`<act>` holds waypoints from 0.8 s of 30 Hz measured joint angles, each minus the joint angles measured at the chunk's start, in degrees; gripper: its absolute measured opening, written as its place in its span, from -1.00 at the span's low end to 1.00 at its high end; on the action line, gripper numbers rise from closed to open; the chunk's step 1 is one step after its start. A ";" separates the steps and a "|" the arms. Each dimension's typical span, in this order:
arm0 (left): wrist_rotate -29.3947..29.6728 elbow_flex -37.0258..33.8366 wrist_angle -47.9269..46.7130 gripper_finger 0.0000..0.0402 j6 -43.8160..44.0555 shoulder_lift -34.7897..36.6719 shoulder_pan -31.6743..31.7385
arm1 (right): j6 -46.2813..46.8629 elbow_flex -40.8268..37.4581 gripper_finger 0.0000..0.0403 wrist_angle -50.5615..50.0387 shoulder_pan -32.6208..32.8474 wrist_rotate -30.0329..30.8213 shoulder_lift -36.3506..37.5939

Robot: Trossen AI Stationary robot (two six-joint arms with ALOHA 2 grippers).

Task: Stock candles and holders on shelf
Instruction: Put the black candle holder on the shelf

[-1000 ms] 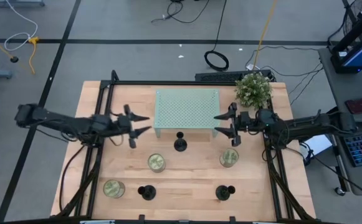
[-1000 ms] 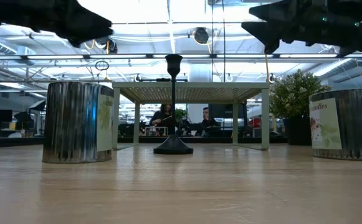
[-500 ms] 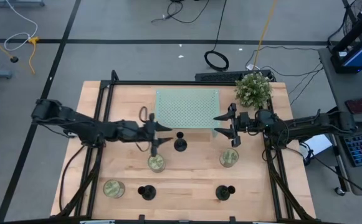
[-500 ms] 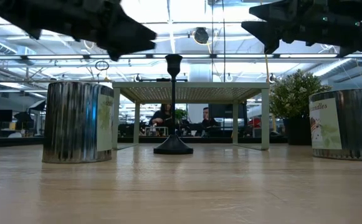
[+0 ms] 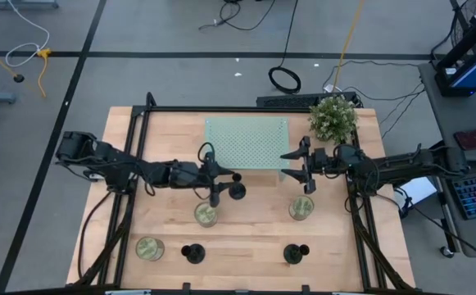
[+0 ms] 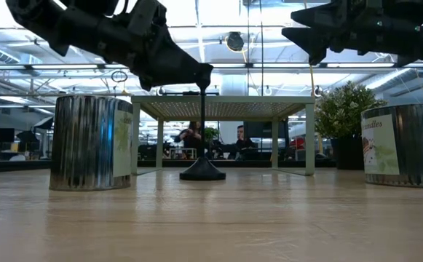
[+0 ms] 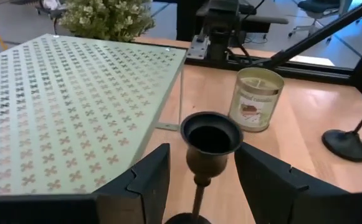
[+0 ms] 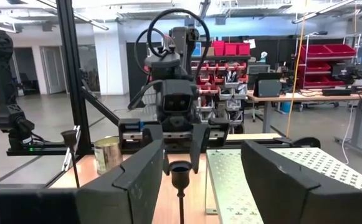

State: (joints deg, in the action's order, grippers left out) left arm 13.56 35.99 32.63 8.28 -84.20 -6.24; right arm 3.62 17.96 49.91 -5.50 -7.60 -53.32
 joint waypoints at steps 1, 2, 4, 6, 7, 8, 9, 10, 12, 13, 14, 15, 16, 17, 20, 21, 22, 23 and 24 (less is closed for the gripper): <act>0.00 0.00 0.14 -0.07 -0.35 0.00 0.25 | 0.00 0.00 0.03 -0.21 0.00 -0.02 0.00; -0.02 0.00 0.18 -0.07 -0.92 0.00 0.53 | -0.01 0.00 0.03 -0.41 0.00 -0.02 0.00; -0.04 0.00 0.33 -0.07 -1.80 0.00 1.13 | -0.01 0.00 0.03 -1.07 0.00 -0.01 0.02; -0.03 0.01 0.81 -0.07 -2.23 -0.50 1.46 | -0.02 0.00 0.03 -1.82 0.00 0.01 0.00; -0.04 0.02 1.32 -0.07 -2.44 -1.20 1.56 | -0.02 0.00 0.03 -2.13 0.00 0.01 0.02; -0.09 0.02 1.13 -0.07 -2.69 -1.73 1.72 | -0.02 0.00 0.03 -2.31 0.00 -0.01 0.01; -0.37 0.00 0.59 -0.06 -2.93 -2.17 1.82 | -0.02 0.00 0.03 -2.57 0.00 0.00 0.00; -1.15 0.00 0.77 -0.04 -3.21 -2.74 1.83 | -0.02 0.00 0.03 -2.73 0.00 0.01 0.00; -1.76 0.35 1.76 0.01 -3.85 -4.30 1.98 | -0.02 0.00 0.03 -3.13 0.00 0.01 0.00; -1.79 0.55 2.15 0.05 -4.02 -4.87 2.00 | -0.02 0.00 0.03 -3.13 0.00 0.01 -0.02; -1.74 0.62 2.86 0.08 -4.10 -5.57 2.04 | -0.02 0.00 0.03 -3.11 0.00 0.01 0.00; -1.66 0.91 3.80 0.12 -4.33 -6.42 2.08 | -0.02 0.00 0.03 -3.16 0.00 0.01 0.00; -1.76 1.21 4.97 0.16 -4.88 -7.18 2.14 | -0.02 0.00 0.03 -3.30 0.00 0.01 -0.02; -1.81 1.36 5.93 0.20 -5.67 -7.81 2.16 | -0.02 0.00 0.03 -3.43 0.00 0.01 -0.02; -2.61 2.93 7.20 0.29 -7.92 -9.55 2.17 | -0.02 -0.01 0.03 -3.49 0.00 0.01 -0.02; -2.56 3.45 7.09 0.31 -8.12 -9.91 2.17 | -0.02 -0.02 0.03 -3.52 0.00 0.01 -0.01; -2.20 3.83 6.87 0.32 -8.14 -10.13 2.14 | -0.01 -0.02 0.03 -3.68 0.00 0.01 0.00; -1.56 4.11 6.79 0.32 -8.29 -10.37 2.13 | 0.00 -0.12 0.03 -3.77 0.00 0.01 0.00; -1.28 4.24 6.72 0.31 -8.52 -10.47 2.17 | 0.00 -0.27 0.03 -3.88 0.00 0.01 0.00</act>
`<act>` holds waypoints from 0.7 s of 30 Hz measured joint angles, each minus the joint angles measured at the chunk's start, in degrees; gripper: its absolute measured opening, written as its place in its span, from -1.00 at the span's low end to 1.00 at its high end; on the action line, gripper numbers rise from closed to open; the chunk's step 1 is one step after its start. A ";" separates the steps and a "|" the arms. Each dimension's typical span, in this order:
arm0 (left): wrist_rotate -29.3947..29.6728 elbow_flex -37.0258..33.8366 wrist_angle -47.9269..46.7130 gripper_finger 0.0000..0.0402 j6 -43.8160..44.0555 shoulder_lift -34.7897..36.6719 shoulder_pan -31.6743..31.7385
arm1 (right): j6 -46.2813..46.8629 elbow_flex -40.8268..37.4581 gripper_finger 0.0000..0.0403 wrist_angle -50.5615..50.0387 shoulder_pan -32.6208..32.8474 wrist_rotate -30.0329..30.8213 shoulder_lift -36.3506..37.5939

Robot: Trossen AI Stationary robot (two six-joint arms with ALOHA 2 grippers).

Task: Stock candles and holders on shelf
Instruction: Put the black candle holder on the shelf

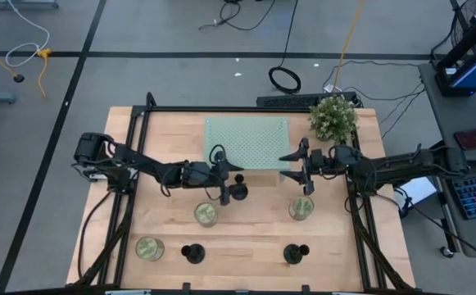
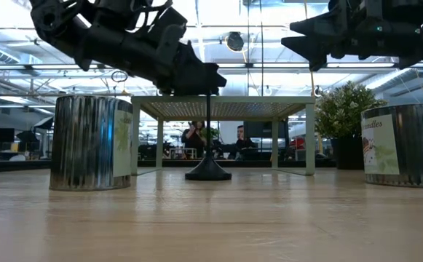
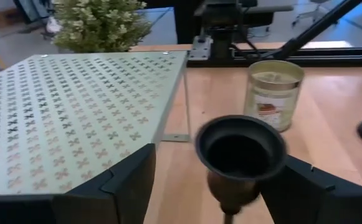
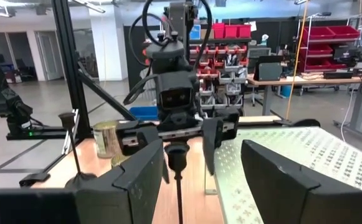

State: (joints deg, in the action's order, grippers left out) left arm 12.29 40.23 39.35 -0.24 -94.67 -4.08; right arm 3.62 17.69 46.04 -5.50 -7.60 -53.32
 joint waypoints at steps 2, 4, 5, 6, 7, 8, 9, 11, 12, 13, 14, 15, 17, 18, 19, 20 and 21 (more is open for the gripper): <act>0.68 0.00 -0.24 0.24 -0.37 0.04 0.00 | 0.00 -0.36 0.03 -0.04 0.00 0.02 -0.02; 1.15 0.00 -0.22 0.14 -0.61 0.02 0.00 | 0.00 -0.80 0.03 -0.09 0.00 0.00 -0.02; 1.17 0.00 -0.16 0.09 -0.56 0.03 0.00 | 0.02 -0.94 0.03 -0.07 0.00 0.00 -0.02; 1.15 -0.02 0.01 0.03 -0.56 0.02 -0.02 | 0.08 -1.17 0.03 -0.02 0.00 0.02 0.00; 1.14 -0.02 0.01 -0.04 -0.54 0.02 -0.02 | 0.13 -1.34 0.03 -0.06 0.00 0.01 0.00; 1.15 -0.02 0.04 -0.09 -0.43 0.02 -0.02 | 0.15 -1.42 0.03 -0.10 0.00 0.01 0.00; 1.14 -0.04 0.20 -0.15 -0.27 0.04 -0.02 | 0.15 -1.48 0.03 -0.10 0.00 0.02 0.00; 1.11 -0.07 0.21 -0.27 0.34 0.53 -0.13 | 0.17 -1.57 0.03 -0.06 0.00 0.00 0.00; 1.09 -0.12 0.22 -0.32 0.65 0.92 -0.17 | 0.18 -1.57 0.03 -0.06 0.00 0.02 0.00; 0.97 -0.13 0.28 -0.38 0.86 1.41 -0.17 | 0.18 -1.57 0.03 -0.06 0.00 0.01 0.00; 0.81 -0.13 0.31 -0.43 0.81 2.06 -0.17 | 0.18 -1.57 0.03 -0.01 0.00 0.02 0.00; 0.41 -0.15 0.18 -0.47 0.97 2.90 -0.17 | 0.18 -1.57 0.03 0.05 0.00 0.02 0.00; -1.11 -0.15 0.27 -0.49 1.42 4.97 -0.17 | 0.19 -1.57 0.03 0.17 0.00 0.01 0.00; -2.18 -0.15 0.49 -0.49 1.84 6.06 -0.17 | 0.20 -1.57 0.03 0.24 0.00 0.01 0.00; -3.11 -0.15 0.27 -0.49 2.20 7.44 -0.17 | 0.20 -1.57 0.03 0.38 0.00 0.01 0.00; -3.95 -0.15 -0.68 -0.49 2.49 9.18 -0.17 | 0.20 -1.57 0.03 0.49 0.00 0.00 0.00; -4.66 -0.15 -1.32 -0.49 2.94 10.81 -0.17 | 0.20 -1.57 0.03 0.46 0.00 0.00 0.02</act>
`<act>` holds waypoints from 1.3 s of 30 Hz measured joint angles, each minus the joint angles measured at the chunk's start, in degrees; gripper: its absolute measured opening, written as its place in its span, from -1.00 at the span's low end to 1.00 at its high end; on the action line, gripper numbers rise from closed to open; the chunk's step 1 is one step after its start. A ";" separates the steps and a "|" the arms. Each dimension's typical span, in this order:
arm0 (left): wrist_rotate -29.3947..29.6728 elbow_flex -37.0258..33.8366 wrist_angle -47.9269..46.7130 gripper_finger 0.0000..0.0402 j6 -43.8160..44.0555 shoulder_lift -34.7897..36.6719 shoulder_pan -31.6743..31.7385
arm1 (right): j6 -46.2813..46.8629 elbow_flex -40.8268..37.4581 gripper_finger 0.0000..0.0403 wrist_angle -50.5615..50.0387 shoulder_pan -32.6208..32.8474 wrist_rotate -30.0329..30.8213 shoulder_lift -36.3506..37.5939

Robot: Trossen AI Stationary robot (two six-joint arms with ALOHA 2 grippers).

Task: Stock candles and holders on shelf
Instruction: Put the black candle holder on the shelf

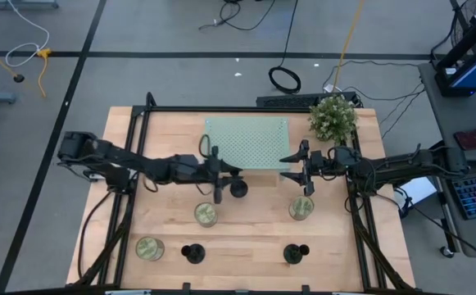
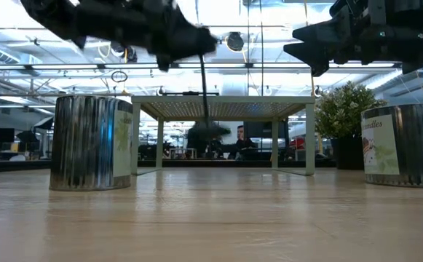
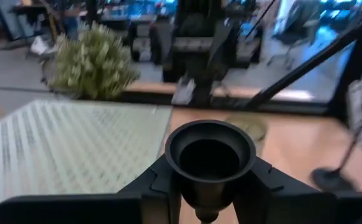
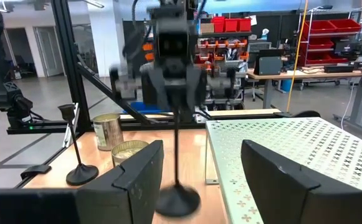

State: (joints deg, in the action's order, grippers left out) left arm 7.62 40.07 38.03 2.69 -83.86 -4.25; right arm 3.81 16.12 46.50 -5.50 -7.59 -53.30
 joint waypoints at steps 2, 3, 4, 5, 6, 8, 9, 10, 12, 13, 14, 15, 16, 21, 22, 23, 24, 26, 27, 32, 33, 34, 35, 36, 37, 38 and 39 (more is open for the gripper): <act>-0.59 0.02 -1.14 -0.46 0.91 3.65 -0.02 | 0.00 0.00 0.03 0.00 0.00 0.02 -0.02; -0.61 0.02 -2.73 -0.42 0.96 5.64 -0.03 | 0.00 0.00 0.03 0.12 0.00 0.00 -0.01; -0.60 0.02 -4.07 -0.39 0.75 7.65 -0.01 | 0.00 0.00 0.03 0.37 0.00 0.02 0.00; -0.57 0.02 -5.19 -0.37 0.13 9.56 0.04 | 0.00 0.00 0.03 0.47 0.00 0.02 0.00; -0.59 0.02 -6.25 -0.36 -0.42 11.48 0.27 | 0.01 0.00 0.03 0.55 0.00 0.00 0.00; -0.59 0.02 -8.45 -0.39 -0.69 15.19 0.90 | 0.00 0.00 0.03 1.07 0.00 0.02 -0.02; -0.54 0.02 -9.28 -0.42 -0.75 16.82 1.40 | 0.00 0.00 0.03 1.40 0.00 0.01 0.00; -0.53 0.02 -9.87 -0.45 -1.07 18.27 2.08 | 0.01 0.00 0.03 1.71 0.00 0.01 0.00; -0.32 0.02 -11.29 -0.50 -2.01 20.80 3.77 | 0.00 0.00 0.03 2.15 0.00 0.02 0.00; -0.26 0.02 -11.61 -0.50 -2.49 21.68 4.91 | 0.00 0.00 0.03 2.33 0.00 0.02 0.00; -0.16 0.02 -11.65 -0.50 -2.76 22.39 6.30 | 0.02 0.00 0.03 2.44 0.00 0.02 0.00; -0.11 0.02 -11.94 -0.50 -2.81 22.94 7.72 | 0.00 0.00 0.03 2.49 0.00 0.02 0.00; -0.11 0.02 -12.29 -0.49 -2.68 23.27 9.20 | 0.00 0.00 0.03 2.53 0.00 0.02 0.00; -0.32 0.02 -12.53 -0.39 -2.67 22.82 16.40 | -0.11 0.00 0.03 2.60 -0.02 0.02 0.00; -0.86 0.04 -12.18 -0.39 -2.65 22.42 17.68 | -0.13 0.00 0.03 2.60 -0.02 0.02 0.00; -1.72 0.04 -11.92 -0.40 -2.67 22.02 18.98 | -0.13 0.00 0.03 2.60 -0.02 0.02 0.00; -2.39 0.04 -11.69 -0.42 -2.64 21.66 20.26 | -0.15 0.00 0.03 2.61 -0.02 0.02 0.00; -3.28 0.04 -9.89 -0.46 -2.59 20.83 22.49 | -0.15 0.00 0.03 2.62 -0.02 0.02 0.00; -3.52 0.05 -8.88 -0.48 -2.60 20.31 23.63 | -0.15 0.00 0.03 2.63 -0.02 0.02 0.00; -8.25 0.11 -4.91 -0.44 -1.68 16.53 28.12 | -0.17 0.00 0.03 3.12 -0.02 0.02 -0.01; -9.12 0.11 -4.23 -0.42 -1.22 15.70 28.75 | -0.17 0.00 0.03 3.08 -0.02 0.02 0.00; -9.57 0.11 -3.74 -0.39 -0.90 14.83 29.28 | -0.17 0.00 0.03 3.08 -0.02 0.02 -0.02; -9.62 0.11 -3.58 -0.37 -0.83 13.97 29.76 | -0.17 0.00 0.03 3.10 -0.02 0.02 0.00; -9.62 0.11 -3.59 -0.36 -0.85 13.16 30.22 | -0.17 0.00 0.03 3.08 -0.02 0.02 0.00; -9.60 0.11 -3.40 -0.35 -0.89 12.44 30.62 | -0.20 0.00 0.03 3.08 -0.02 0.02 0.00; -9.60 0.11 -3.16 -0.34 -0.85 11.91 31.07 | -0.18 0.00 0.03 3.06 -0.02 0.02 0.00; -9.58 0.11 -2.95 -0.34 -0.87 11.50 31.49 | -0.19 0.00 0.03 3.06 -0.02 0.02 -0.01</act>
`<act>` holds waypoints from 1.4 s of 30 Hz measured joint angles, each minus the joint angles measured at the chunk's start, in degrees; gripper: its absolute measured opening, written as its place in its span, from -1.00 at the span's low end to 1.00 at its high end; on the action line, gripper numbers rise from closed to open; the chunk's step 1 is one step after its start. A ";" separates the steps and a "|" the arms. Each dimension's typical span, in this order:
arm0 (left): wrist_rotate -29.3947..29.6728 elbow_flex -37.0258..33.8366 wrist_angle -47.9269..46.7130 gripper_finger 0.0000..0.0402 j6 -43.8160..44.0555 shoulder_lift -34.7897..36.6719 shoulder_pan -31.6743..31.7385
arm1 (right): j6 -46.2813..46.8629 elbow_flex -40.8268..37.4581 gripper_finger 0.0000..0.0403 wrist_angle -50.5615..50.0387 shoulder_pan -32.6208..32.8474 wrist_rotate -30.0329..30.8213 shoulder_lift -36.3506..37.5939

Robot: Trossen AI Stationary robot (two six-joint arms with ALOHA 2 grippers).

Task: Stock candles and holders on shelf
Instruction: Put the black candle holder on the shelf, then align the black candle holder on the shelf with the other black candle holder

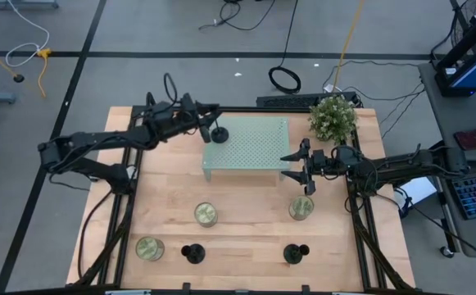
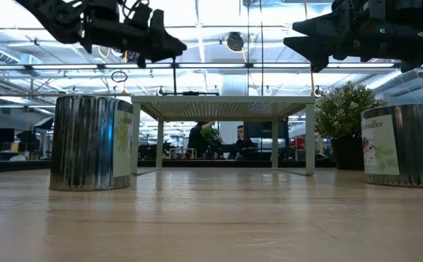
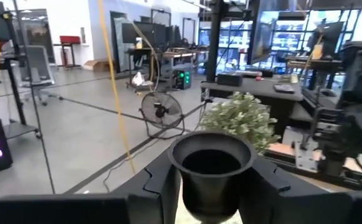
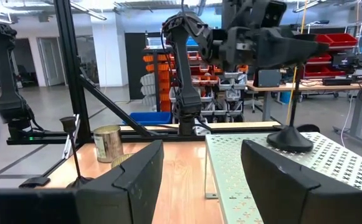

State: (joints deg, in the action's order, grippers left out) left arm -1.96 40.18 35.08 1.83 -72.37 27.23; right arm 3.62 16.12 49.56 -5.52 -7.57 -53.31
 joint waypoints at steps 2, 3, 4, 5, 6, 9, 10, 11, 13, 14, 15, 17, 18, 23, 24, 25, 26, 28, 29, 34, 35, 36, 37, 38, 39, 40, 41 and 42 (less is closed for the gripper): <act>0.19 0.00 0.05 -0.34 -0.04 -0.50 0.88 | 0.00 0.00 0.03 -0.04 0.00 0.00 0.01; 0.27 0.00 -0.27 -0.35 -0.04 -0.57 1.42 | 0.00 0.00 0.03 -0.04 0.00 0.00 0.01; 0.28 0.00 -0.38 -0.35 -0.19 -0.57 1.79 | 0.00 0.00 0.03 -0.04 0.00 0.00 0.01; 0.33 0.00 -0.37 -0.35 -0.65 -0.55 1.98 | -0.02 0.00 0.03 -0.04 0.00 0.00 0.01; 0.42 0.00 -0.46 -0.34 -1.31 -0.49 2.11 | -0.19 0.00 0.03 -0.06 0.00 0.00 0.01; 0.35 0.00 -1.02 -0.29 -2.73 -0.53 2.04 | -1.14 0.00 0.03 -0.07 0.00 -0.04 0.01; 0.20 0.00 -1.04 -0.26 -3.18 -0.53 1.96 | -1.32 0.00 0.03 -0.09 0.00 -0.21 0.01; -0.04 0.00 -1.01 -0.23 -3.55 -0.53 1.86 | -1.32 0.00 0.03 -0.09 0.00 -0.34 0.00; -0.75 0.00 -1.05 -0.16 -4.00 -0.51 1.64 | -1.34 0.00 0.03 -0.09 0.00 -1.58 -0.01; -0.83 0.00 -1.15 -0.12 -4.33 -0.51 1.54 | -1.36 0.00 0.03 -0.09 0.00 -1.99 0.00; -0.87 0.00 -1.34 -0.09 -4.56 -0.51 1.46 | -1.36 0.00 0.04 -0.09 0.00 -3.11 0.01; -0.93 0.00 -1.71 -0.01 -4.76 -0.51 1.34 | -1.62 0.00 0.06 -0.13 0.00 -5.71 0.01; -0.78 0.00 -1.99 0.03 -4.75 -0.51 1.34 | -1.89 0.00 0.08 -0.13 0.00 -7.34 0.01; 0.02 0.00 -4.94 0.19 -4.73 -0.49 1.10 | -2.76 0.00 0.22 -0.13 0.00 -14.78 0.01; 0.02 0.00 -5.76 0.21 -4.89 -0.49 0.86 | -2.58 0.00 0.25 -0.13 0.00 -16.38 0.01; 0.05 0.00 -6.43 0.24 -5.44 -0.49 0.62 | -2.05 0.00 0.28 -0.13 0.00 -18.02 0.01; 0.41 0.00 -6.94 0.26 -6.05 -0.39 0.26 | -1.32 0.00 0.30 -0.13 0.00 -19.55 0.01; 1.29 -0.02 -8.19 0.30 -6.88 0.51 -0.32 | 0.53 0.00 0.34 -0.13 0.02 -22.56 0.01; 1.98 -0.02 -8.55 0.32 -7.36 1.18 -0.68 | 1.69 0.00 0.36 -0.13 0.02 -24.07 0.01; 5.97 -0.01 -16.71 0.38 -7.78 6.05 -2.41 | 5.10 0.00 0.37 -0.12 1.78 -26.03 0.00; 6.82 0.00 -18.75 0.38 -7.77 7.10 -2.77 | 5.13 0.00 0.36 -0.14 2.54 -26.12 0.00; 7.51 -0.01 -21.21 0.38 -7.71 8.33 -3.08 | 5.12 0.00 0.35 -0.37 3.34 -26.42 0.00; 7.96 -0.02 -23.41 0.39 -7.66 9.37 -3.46 | 5.02 0.00 0.35 -0.66 4.17 -27.07 0.00; 8.03 -0.01 -25.14 0.39 -7.57 10.36 -4.04 | 4.73 0.00 0.34 -1.09 5.16 -27.76 -0.01; 7.92 -0.02 -26.95 0.39 -7.61 11.38 -4.71 | 4.40 0.00 0.34 -1.52 6.21 -28.92 -0.03; 7.25 -0.02 -29.14 0.39 -7.93 12.55 -5.49 | 4.03 0.00 0.35 -1.97 7.41 -30.09 -0.03; 6.23 -0.02 -30.95 0.39 -8.92 13.58 -6.32 | 3.40 -0.01 0.35 -2.68 8.69 -30.88 -0.01; 5.30 -0.02 -32.36 0.39 -10.40 14.56 -7.30 | 2.46 0.00 0.35 -3.54 10.06 -31.52 -0.01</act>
State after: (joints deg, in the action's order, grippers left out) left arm 3.34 40.16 2.72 -8.58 -57.80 19.94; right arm 6.08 16.12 46.03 4.54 -39.09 -53.32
